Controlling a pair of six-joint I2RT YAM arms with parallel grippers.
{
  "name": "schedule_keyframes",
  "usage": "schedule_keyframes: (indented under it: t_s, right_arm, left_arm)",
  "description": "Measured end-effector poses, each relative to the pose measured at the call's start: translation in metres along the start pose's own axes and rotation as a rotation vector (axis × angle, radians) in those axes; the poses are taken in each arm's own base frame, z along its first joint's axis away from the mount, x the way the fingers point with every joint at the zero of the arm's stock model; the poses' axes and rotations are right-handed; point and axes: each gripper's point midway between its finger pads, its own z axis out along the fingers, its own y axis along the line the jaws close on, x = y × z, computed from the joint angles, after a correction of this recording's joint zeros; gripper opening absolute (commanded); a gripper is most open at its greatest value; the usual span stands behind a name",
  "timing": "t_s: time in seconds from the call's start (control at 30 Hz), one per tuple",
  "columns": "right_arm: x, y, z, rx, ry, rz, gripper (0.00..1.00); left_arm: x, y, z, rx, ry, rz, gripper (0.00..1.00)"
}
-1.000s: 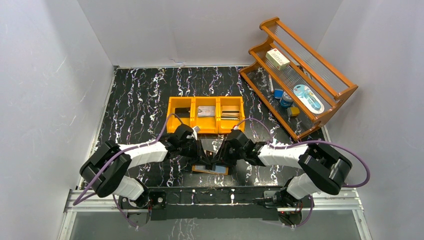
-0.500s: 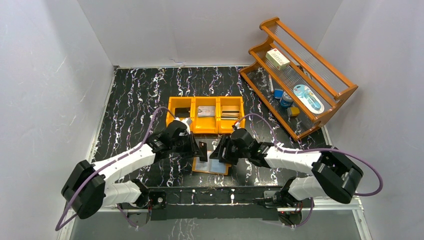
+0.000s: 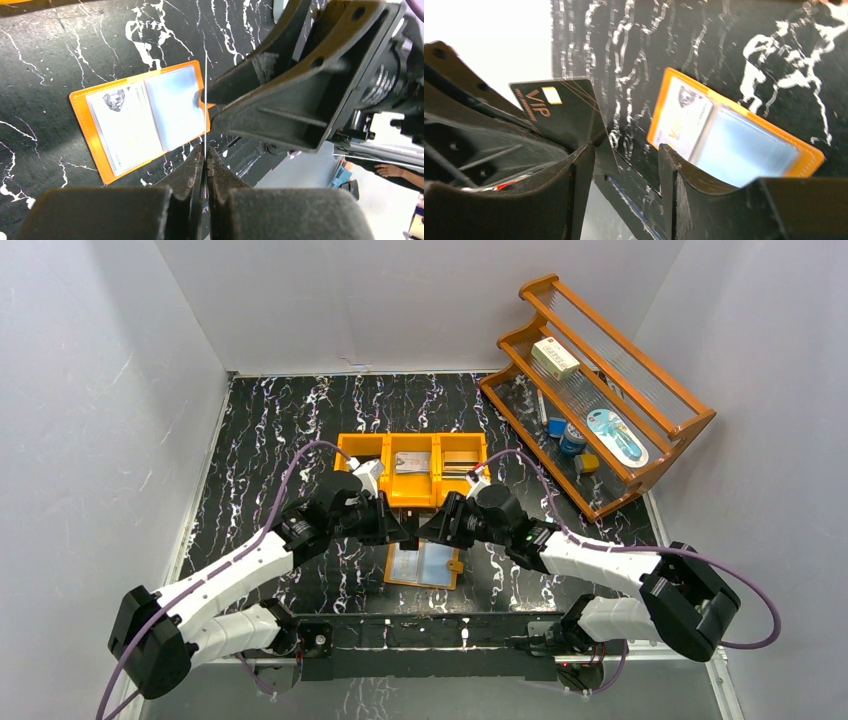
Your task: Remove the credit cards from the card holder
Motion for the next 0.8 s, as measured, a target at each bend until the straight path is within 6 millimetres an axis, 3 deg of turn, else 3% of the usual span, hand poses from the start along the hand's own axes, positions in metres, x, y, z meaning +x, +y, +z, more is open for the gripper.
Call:
schedule_keyframes:
  t_s: [0.33,0.53,0.8]
  right_arm:
    - [-0.024,0.042,-0.015,-0.258,-0.006,-0.029,0.54]
    - [-0.021,0.06,-0.022,-0.382,0.033,-0.045,0.43]
    - [-0.012,0.063,-0.031,-0.47,0.054,-0.031,0.21]
  left_arm:
    - [0.004,-0.025,-0.017,0.132,0.019,0.065,0.0]
    - [0.004,-0.039,-0.024,0.205,0.02,0.09,0.0]
    - [0.005,-0.038,-0.027,0.252,0.017,0.081,0.0]
